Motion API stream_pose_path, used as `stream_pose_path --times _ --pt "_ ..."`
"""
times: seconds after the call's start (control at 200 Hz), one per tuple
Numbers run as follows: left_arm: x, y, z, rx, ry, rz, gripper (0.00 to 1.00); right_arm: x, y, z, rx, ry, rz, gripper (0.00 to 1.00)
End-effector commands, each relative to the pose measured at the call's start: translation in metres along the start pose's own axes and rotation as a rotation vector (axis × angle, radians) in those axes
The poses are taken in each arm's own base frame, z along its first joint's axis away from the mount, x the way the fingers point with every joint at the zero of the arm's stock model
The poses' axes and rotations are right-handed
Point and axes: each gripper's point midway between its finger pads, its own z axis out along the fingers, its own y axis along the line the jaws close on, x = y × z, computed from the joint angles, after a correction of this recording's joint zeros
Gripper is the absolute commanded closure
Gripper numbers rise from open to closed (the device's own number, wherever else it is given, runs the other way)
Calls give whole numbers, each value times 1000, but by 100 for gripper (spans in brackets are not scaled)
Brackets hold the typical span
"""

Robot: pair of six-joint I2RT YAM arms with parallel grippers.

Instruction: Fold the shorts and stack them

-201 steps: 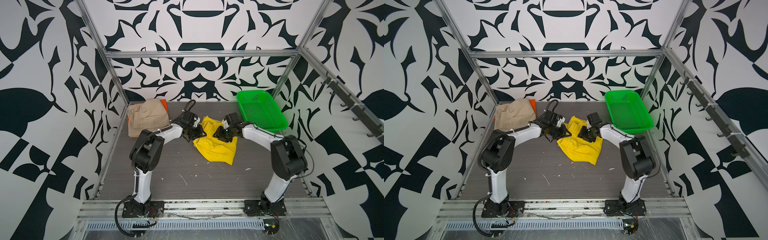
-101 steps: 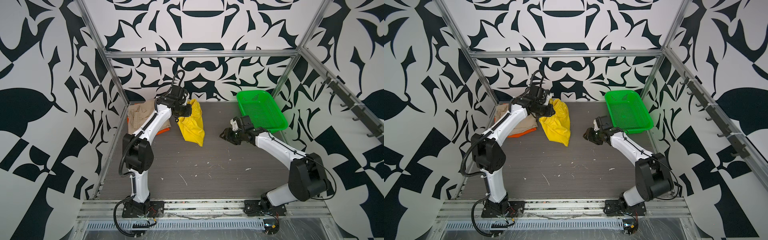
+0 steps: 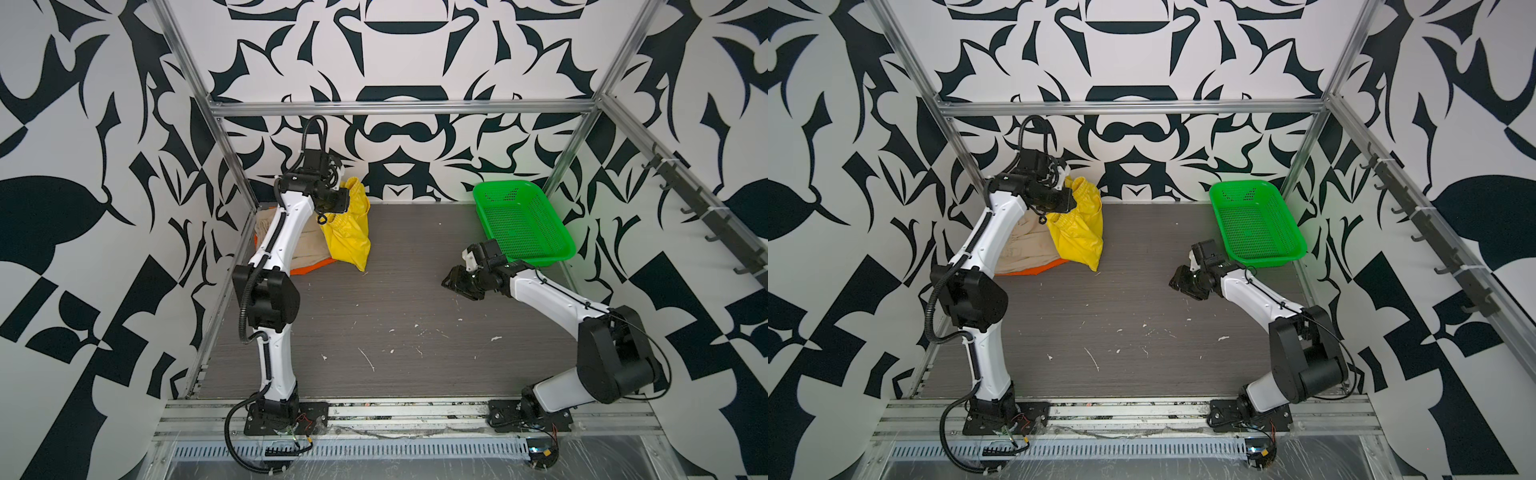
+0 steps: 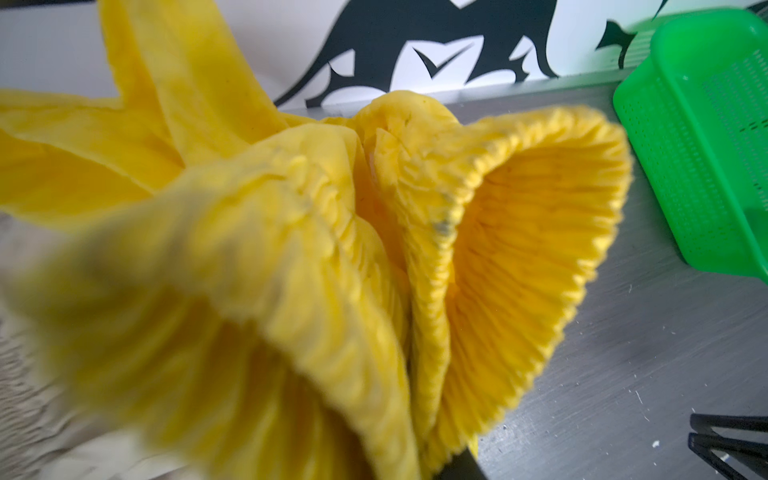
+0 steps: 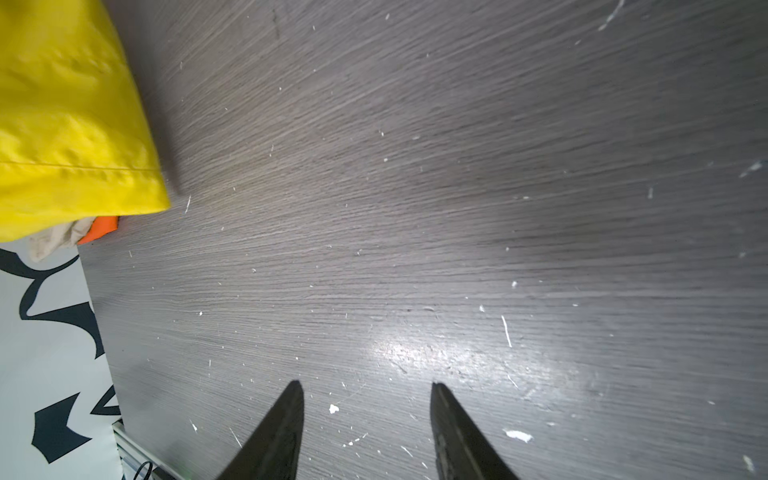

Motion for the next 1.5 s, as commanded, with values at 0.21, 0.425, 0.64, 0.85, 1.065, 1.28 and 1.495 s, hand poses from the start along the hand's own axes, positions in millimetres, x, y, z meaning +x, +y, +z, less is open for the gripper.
stream_pose_path --times 0.21,0.425,0.64,0.85,1.065,1.28,1.495 --pt "-50 60 -34 74 -187 -75 100 -2 1 -7 4 -29 -28 47" --pt "-7 139 -28 -1 -157 -295 100 0 -3 1 11 -9 -19 47" --pt "101 243 3 -210 106 -628 41 -1 1 3 -6 -10 -21 46" --pt "89 245 -18 -275 79 -612 2 -21 9 -14 0 -83 -62 10" --pt "33 191 -110 -417 -169 -431 0 -77 -24 -74 114 -322 -98 0" --pt "67 132 -137 -438 -416 -216 1 -108 -70 -128 248 -601 -257 0" --pt "175 115 -99 -405 -584 -147 1 -88 -108 -124 328 -834 -448 0"
